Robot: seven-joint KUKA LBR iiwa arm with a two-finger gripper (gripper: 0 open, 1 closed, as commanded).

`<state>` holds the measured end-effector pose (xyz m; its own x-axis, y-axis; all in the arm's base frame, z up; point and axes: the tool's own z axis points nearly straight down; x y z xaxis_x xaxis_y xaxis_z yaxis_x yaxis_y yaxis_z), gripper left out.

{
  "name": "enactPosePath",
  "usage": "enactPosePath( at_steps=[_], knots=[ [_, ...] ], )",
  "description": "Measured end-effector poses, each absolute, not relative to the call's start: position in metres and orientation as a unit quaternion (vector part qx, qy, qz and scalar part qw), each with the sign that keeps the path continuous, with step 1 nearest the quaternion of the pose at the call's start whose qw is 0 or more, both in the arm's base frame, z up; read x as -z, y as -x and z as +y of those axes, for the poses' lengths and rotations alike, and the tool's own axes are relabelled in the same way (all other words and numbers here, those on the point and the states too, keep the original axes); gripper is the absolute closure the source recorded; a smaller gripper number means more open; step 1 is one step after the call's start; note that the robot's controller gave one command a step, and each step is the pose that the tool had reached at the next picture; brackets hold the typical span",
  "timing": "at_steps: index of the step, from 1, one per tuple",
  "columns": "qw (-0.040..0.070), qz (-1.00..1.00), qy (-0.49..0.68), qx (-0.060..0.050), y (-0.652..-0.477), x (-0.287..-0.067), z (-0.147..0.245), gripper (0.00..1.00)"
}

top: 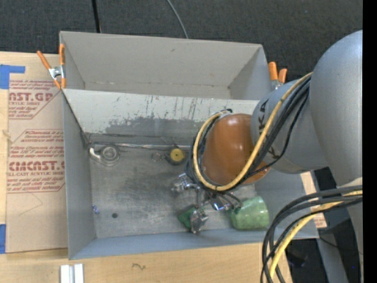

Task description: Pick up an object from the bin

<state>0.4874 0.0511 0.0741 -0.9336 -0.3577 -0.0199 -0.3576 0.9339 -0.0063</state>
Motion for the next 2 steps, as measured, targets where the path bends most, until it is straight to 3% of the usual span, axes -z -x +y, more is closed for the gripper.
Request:
enactPosePath(
  at_steps=[1,2],
  knots=[
    [0.001,0.984,0.180,0.001,-0.483,-0.073,0.049,1.00],
    [0.004,0.964,0.264,0.001,-0.485,-0.222,0.000,1.00]
  ],
)
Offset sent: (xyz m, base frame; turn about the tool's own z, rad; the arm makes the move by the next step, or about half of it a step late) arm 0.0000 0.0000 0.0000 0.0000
